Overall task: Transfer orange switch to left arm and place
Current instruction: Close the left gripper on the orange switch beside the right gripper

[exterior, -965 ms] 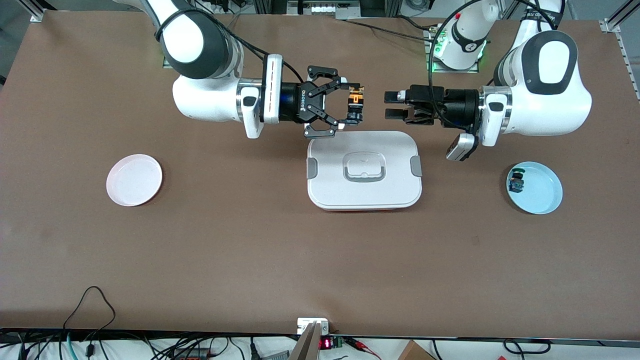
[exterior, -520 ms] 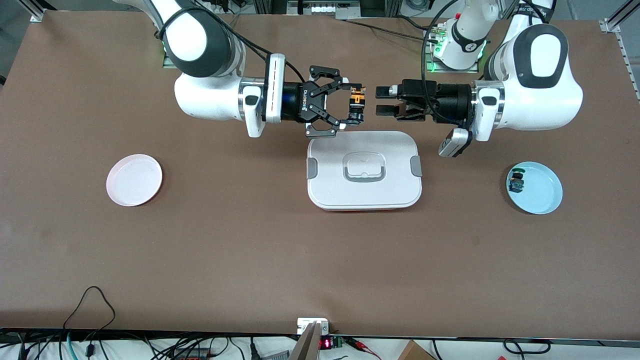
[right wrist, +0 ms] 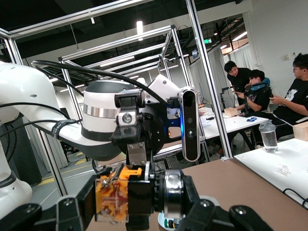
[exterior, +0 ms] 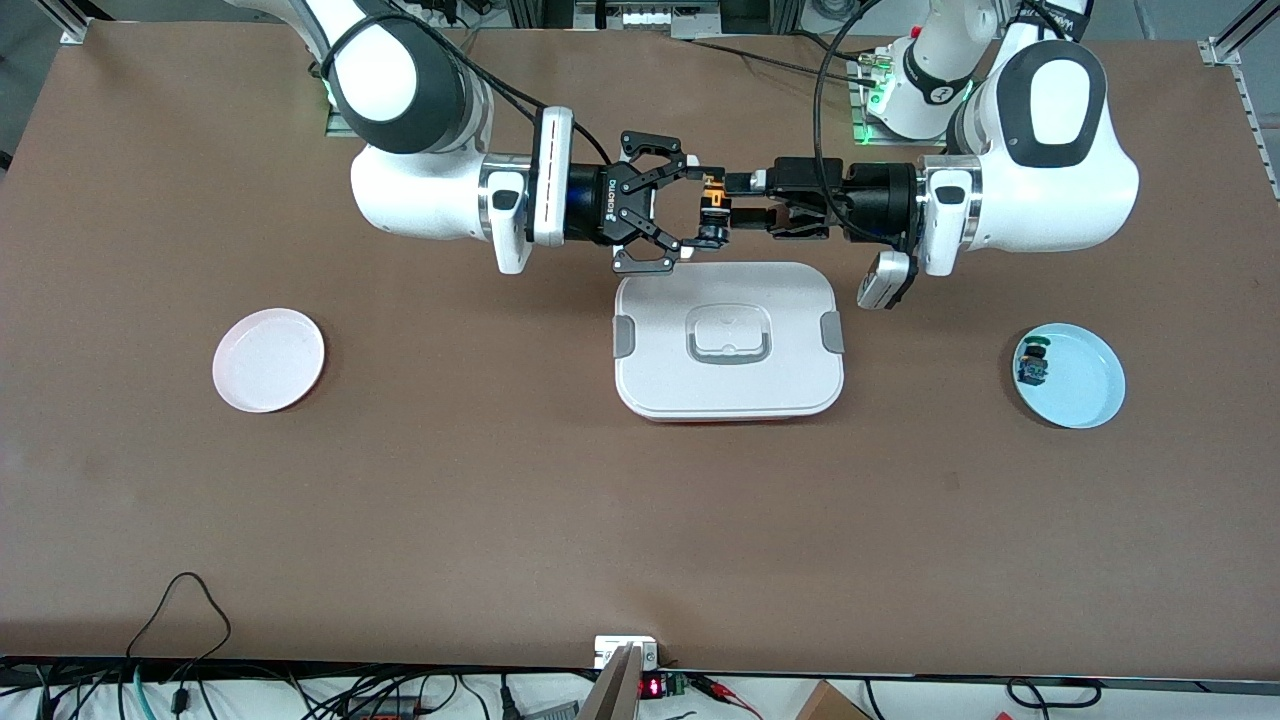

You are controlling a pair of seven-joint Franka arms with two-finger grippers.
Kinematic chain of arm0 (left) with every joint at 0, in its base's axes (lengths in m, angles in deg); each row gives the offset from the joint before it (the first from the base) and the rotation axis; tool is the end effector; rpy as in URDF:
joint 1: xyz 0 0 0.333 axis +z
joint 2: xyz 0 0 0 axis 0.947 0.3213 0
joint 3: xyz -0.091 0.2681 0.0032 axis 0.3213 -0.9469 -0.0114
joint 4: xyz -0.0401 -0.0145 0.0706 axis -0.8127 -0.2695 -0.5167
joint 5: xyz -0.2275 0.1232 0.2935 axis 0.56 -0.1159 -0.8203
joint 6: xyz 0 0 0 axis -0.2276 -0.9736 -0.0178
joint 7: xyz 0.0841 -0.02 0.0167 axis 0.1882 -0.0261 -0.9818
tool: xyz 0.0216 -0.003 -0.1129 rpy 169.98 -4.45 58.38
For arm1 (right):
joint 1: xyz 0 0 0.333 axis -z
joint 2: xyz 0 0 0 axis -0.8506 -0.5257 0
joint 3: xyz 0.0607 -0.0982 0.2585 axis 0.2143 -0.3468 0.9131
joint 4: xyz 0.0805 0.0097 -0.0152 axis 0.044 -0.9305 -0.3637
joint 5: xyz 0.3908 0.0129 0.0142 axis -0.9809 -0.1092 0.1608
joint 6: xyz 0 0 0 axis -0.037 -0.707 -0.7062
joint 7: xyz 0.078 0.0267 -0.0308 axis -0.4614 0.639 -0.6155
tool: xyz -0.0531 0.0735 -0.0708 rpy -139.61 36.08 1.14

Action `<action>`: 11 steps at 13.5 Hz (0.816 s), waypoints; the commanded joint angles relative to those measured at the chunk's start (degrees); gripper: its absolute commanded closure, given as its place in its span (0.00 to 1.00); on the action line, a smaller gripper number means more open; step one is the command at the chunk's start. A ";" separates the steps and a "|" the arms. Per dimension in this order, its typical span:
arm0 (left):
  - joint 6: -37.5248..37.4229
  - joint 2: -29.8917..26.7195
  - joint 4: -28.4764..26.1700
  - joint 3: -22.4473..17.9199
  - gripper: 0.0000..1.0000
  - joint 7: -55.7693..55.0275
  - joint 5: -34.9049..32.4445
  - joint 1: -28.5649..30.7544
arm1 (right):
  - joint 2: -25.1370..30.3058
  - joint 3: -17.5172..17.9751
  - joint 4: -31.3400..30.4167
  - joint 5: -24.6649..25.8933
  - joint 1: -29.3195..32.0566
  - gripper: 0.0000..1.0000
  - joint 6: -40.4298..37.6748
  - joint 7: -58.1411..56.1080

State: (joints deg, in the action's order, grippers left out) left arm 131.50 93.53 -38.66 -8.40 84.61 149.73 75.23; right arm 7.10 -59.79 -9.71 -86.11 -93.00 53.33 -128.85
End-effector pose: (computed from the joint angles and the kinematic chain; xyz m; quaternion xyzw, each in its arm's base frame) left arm 0.5317 -0.2635 0.4701 0.7563 0.0422 -0.0817 0.6477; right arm 0.5107 0.4422 0.4453 -0.5736 -0.4089 -0.4455 0.5526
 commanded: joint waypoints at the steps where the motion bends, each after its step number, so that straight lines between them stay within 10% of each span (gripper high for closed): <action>1: 0.65 -0.93 -0.72 0.32 0.22 -0.44 1.70 0.25 | -0.18 -0.46 0.08 -0.57 -0.79 1.00 0.61 -1.52; 4: 0.65 -1.02 -0.63 0.32 0.35 -0.53 2.22 0.25 | -0.18 -0.72 0.08 -0.66 -1.14 1.00 0.61 -1.44; 8: 0.22 -1.02 -0.63 0.32 0.95 -1.05 2.23 0.33 | -0.09 -0.81 0.08 -0.66 -1.23 1.00 0.61 -1.44; 11: 0.04 -1.02 -0.63 0.32 1.00 -1.23 2.14 0.33 | -0.09 -0.90 -0.01 -0.66 -1.67 1.00 0.61 -1.44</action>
State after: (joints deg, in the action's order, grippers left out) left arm 131.57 93.52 -38.67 -8.42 84.40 150.20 75.27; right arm 6.97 -60.02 -9.80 -86.10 -93.31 53.30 -128.85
